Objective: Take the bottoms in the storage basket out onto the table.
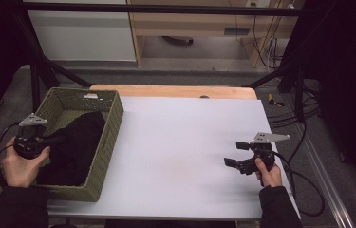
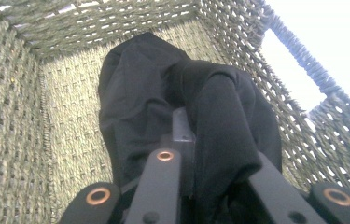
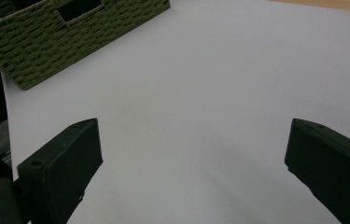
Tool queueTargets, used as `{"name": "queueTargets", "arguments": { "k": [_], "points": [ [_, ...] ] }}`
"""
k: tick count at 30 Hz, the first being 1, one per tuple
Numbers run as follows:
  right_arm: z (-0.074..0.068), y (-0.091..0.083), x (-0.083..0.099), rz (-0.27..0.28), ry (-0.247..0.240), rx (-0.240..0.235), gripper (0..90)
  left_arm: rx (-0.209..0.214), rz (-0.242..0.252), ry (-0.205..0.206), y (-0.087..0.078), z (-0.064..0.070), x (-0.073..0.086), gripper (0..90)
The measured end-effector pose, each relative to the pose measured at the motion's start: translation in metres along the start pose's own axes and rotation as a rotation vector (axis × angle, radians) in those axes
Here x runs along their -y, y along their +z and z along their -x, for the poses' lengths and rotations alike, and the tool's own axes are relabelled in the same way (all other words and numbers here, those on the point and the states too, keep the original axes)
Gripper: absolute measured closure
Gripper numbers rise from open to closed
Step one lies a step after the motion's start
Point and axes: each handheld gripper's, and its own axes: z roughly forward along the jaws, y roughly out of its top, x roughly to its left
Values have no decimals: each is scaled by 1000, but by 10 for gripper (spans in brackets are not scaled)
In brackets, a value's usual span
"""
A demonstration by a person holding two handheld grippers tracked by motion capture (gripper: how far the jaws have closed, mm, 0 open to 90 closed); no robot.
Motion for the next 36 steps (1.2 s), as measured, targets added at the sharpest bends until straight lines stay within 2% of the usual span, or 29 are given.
{"name": "queueTargets", "arguments": {
  "k": [4, 36],
  "points": [
    [1, -1, 0, 0, 0, 0, 45, 8, 15, -12, -5, 3, -3, 851],
    [0, -1, 0, 1, 1, 9, 46, 58, 98, -33, -38, 13, -13, 852]
  ]
}}
